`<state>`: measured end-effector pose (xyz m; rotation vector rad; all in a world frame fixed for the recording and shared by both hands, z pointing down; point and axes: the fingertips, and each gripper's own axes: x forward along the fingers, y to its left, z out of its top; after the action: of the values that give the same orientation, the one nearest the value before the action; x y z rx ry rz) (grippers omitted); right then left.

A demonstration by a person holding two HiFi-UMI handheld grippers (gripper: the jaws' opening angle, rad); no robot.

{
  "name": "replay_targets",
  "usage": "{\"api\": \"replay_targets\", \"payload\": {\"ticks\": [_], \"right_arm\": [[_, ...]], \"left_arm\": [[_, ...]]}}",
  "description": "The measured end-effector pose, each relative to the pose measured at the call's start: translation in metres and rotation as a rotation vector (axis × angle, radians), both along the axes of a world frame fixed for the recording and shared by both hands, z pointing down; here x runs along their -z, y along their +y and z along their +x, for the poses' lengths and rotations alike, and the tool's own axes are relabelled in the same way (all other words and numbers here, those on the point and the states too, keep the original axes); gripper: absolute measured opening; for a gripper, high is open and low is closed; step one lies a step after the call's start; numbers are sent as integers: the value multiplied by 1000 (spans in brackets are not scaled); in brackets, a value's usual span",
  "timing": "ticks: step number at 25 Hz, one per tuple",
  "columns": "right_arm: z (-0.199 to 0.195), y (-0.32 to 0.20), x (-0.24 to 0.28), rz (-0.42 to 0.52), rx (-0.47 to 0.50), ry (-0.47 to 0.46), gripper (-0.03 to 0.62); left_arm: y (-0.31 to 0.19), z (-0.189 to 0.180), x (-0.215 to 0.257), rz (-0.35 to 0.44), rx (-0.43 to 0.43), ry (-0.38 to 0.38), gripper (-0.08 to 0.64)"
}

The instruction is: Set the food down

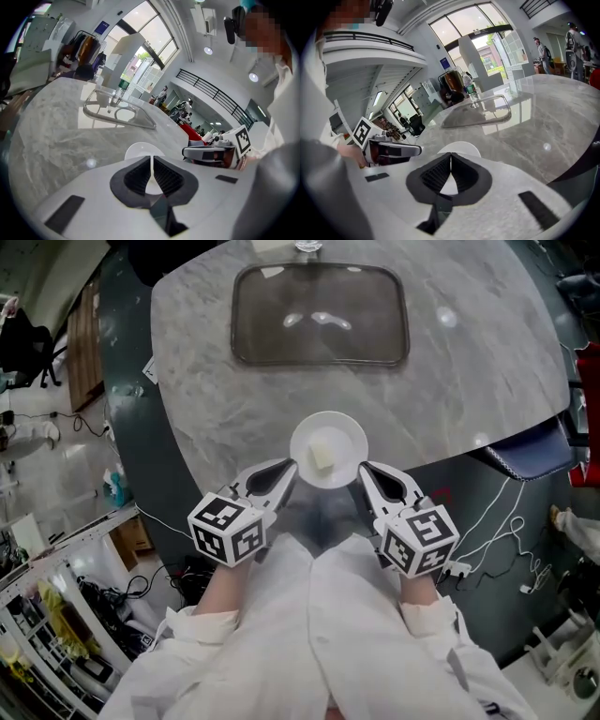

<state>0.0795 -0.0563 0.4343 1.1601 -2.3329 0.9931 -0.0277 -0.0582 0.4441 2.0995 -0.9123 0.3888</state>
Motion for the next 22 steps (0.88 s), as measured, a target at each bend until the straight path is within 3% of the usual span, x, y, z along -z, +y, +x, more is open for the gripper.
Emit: {"api": "replay_targets", "payload": {"ticks": [4,18,22], "right_arm": [[1,8,-13,-32,-12,9,3],[7,22,-49,-116,-72,48,3],[10,24,-54,-135,-73,65,3]], "left_arm": [[8,1,-10,-48,3,42,29],[24,-13,-55,-155,30,-37,31],[26,-12,-58,-175,27,-20,31]]}}
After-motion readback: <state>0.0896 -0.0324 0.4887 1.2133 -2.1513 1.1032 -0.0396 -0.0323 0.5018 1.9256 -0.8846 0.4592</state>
